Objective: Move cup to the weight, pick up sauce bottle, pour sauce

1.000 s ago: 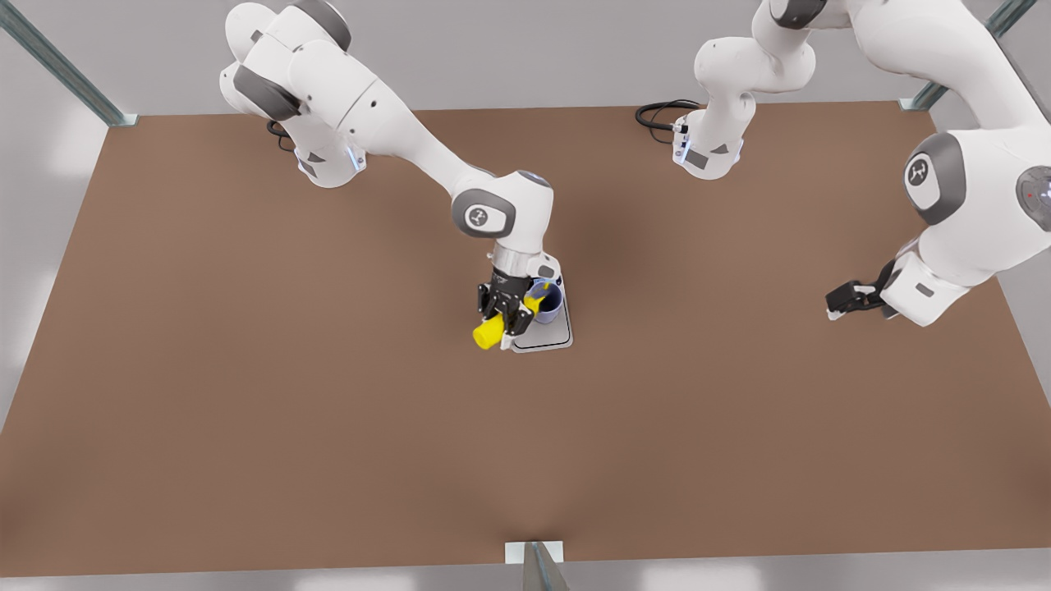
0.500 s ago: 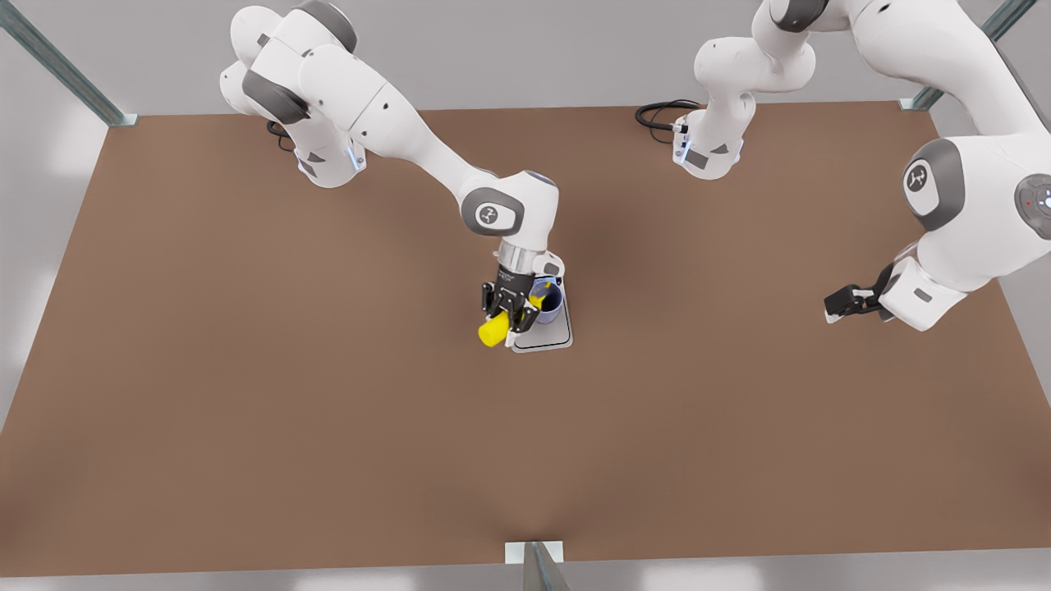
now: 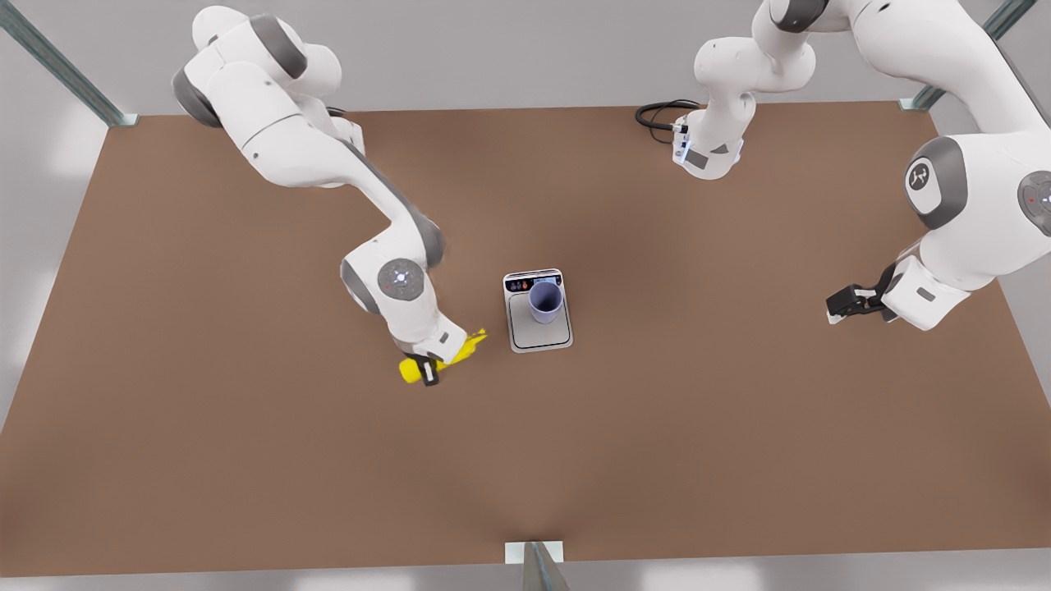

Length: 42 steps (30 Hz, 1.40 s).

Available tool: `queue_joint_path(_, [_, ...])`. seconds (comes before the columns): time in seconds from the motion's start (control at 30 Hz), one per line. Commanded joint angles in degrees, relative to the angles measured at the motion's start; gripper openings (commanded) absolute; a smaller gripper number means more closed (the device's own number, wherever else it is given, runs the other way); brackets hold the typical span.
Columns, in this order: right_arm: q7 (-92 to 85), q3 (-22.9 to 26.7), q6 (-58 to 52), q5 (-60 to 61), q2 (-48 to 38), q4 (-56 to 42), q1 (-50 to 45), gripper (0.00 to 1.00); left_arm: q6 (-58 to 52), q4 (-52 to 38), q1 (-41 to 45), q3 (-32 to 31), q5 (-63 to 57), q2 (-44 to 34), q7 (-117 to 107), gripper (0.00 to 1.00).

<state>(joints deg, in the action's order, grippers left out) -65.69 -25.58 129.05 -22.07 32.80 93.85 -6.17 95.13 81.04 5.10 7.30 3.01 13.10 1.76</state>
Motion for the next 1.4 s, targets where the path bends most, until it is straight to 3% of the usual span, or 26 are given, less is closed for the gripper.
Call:
queue_joint_path(0.0, [-1.7, 0.0, 0.4, 2.3, 0.1, 0.3, 0.4, 0.57, 0.0, 0.0, 0.1, 0.0, 0.0, 0.0, 0.0, 1.00])
queue_joint_path(0.23, [-33.8, -0.9, 3.7, 37.1, 4.6, 0.5, 10.5, 0.57, 0.1, 0.0, 0.1, -0.1, 0.0, 0.1, 0.0, 1.00])
queue_joint_path(0.27, [-38.3, -2.9, 3.5, 39.4, 6.0, 0.7, 14.3, 0.57, 0.1, 0.0, 0.1, -0.1, 0.0, 0.1, 0.0, 1.00])
queue_joint_path(0.3, [-40.3, -10.6, 3.4, 39.4, 9.8, 1.9, 22.9, 0.57, 0.1, -0.8, 0.1, -0.1, 0.0, 0.9, 0.1, 1.00])
queue_joint_path(0.33, [-41.0, -12.4, 3.4, 40.0, 11.0, 2.0, 25.3, 0.57, 0.0, -0.9, 0.1, -0.1, 0.0, 1.1, 0.1, 1.00])
queue_joint_path(0.47, [-60.6, -11.8, -1.0, 61.3, 11.1, 4.9, 29.9, 0.57, 0.1, -0.9, 0.1, -0.1, 0.0, 1.3, 0.1, 1.00])
queue_joint_path(0.63, [-72.7, -8.2, -8.2, 78.7, 16.2, 5.6, 33.2, 0.57, 0.1, -1.0, 0.1, -0.1, 0.2, 1.9, 0.1, 1.00])
queue_joint_path(0.87, [-72.0, -3.9, -9.0, 81.1, 17.4, 5.3, 30.4, 0.57, 0.1, -1.8, 0.0, -0.2, 0.3, 3.0, 0.1, 1.00])
queue_joint_path(1.37, [-71.0, -1.3, -8.8, 81.3, 18.9, 4.5, 28.5, 0.58, 0.1, -1.8, 0.0, -0.1, 1.2, 3.2, 0.1, 1.00])
